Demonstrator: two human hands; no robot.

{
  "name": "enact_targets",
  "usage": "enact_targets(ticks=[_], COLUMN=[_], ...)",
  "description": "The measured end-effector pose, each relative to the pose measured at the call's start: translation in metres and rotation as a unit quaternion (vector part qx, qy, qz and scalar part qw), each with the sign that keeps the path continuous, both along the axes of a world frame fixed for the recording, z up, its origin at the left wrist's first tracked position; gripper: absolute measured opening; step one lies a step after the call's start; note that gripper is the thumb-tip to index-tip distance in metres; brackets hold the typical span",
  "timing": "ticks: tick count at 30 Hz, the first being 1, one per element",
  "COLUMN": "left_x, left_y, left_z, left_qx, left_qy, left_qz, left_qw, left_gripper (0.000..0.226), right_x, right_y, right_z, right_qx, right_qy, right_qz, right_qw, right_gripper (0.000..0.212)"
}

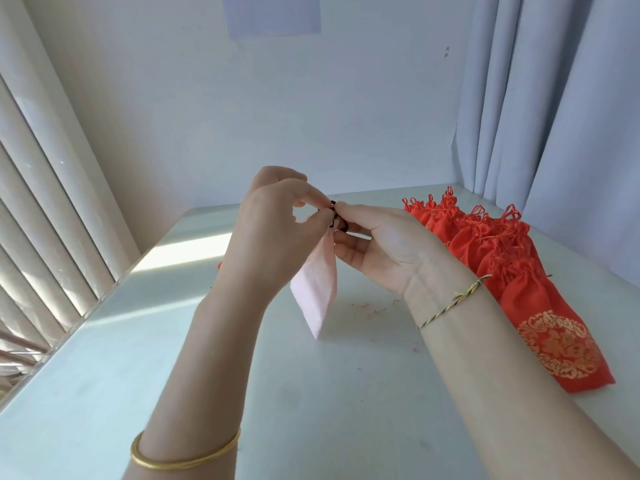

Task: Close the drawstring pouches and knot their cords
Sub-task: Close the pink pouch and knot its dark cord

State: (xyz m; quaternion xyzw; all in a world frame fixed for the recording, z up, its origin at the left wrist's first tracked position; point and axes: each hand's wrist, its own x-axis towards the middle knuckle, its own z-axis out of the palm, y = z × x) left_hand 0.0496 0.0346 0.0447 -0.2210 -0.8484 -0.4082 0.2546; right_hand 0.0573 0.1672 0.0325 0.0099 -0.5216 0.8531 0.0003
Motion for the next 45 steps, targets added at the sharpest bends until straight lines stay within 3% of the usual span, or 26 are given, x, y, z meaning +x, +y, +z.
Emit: enact_targets(ticks=[8, 14, 20, 23, 27, 29, 33, 35, 38, 42, 45], left_x=[-0.003, -0.005, -0.004, 0.001, 0.007, 0.008, 0.010, 0.011, 0.016, 0.030, 0.041], left_y=[0.000, -0.001, -0.003, 0.001, 0.007, 0.009, 0.013, 0.015, 0.019, 0.039, 0.063], left_z=[-0.004, -0.004, 0.000, 0.002, 0.005, 0.004, 0.006, 0.007, 0.008, 0.005, -0.005], left_qx=[-0.043, -0.023, 0.091, 0.126, 0.123, 0.154, 0.267, 0.285, 0.307, 0.305, 0.224], left_qy=[0.020, 0.020, -0.097, -0.145, -0.194, -0.217, -0.267, -0.277, -0.288, -0.313, -0.328], left_qz=[0.039, 0.047, 0.014, -0.032, -0.085, -0.096, -0.102, -0.101, -0.114, -0.167, -0.160], left_qw=[0.998, 0.998, 0.991, 0.981, 0.970, 0.959, 0.920, 0.912, 0.900, 0.884, 0.904], left_gripper=[0.006, 0.006, 0.008, 0.019, 0.010, 0.013, 0.022, 0.023, 0.023, 0.017, 0.020], right_x=[-0.005, -0.003, -0.005, -0.009, -0.015, -0.017, -0.005, 0.006, 0.023, 0.045, 0.065], right_y=[0.000, 0.006, 0.015, 0.019, 0.022, 0.022, 0.025, 0.031, 0.039, 0.058, 0.087], right_z=[-0.004, -0.003, -0.003, -0.006, -0.014, -0.017, -0.006, 0.001, -0.001, -0.012, -0.015], right_qx=[0.070, 0.112, 0.309, 0.349, 0.375, 0.379, 0.293, 0.277, 0.364, 0.368, 0.319], right_qy=[0.039, 0.093, 0.183, 0.203, 0.208, 0.196, 0.153, 0.140, 0.128, 0.130, 0.108], right_qz=[-0.009, -0.020, -0.193, -0.232, -0.263, -0.252, -0.153, -0.101, -0.056, -0.114, -0.133], right_qw=[0.997, 0.989, 0.913, 0.885, 0.864, 0.868, 0.931, 0.945, 0.921, 0.914, 0.932], right_gripper=[0.010, 0.011, 0.016, 0.020, 0.020, 0.016, 0.012, 0.040, 0.066, 0.021, 0.013])
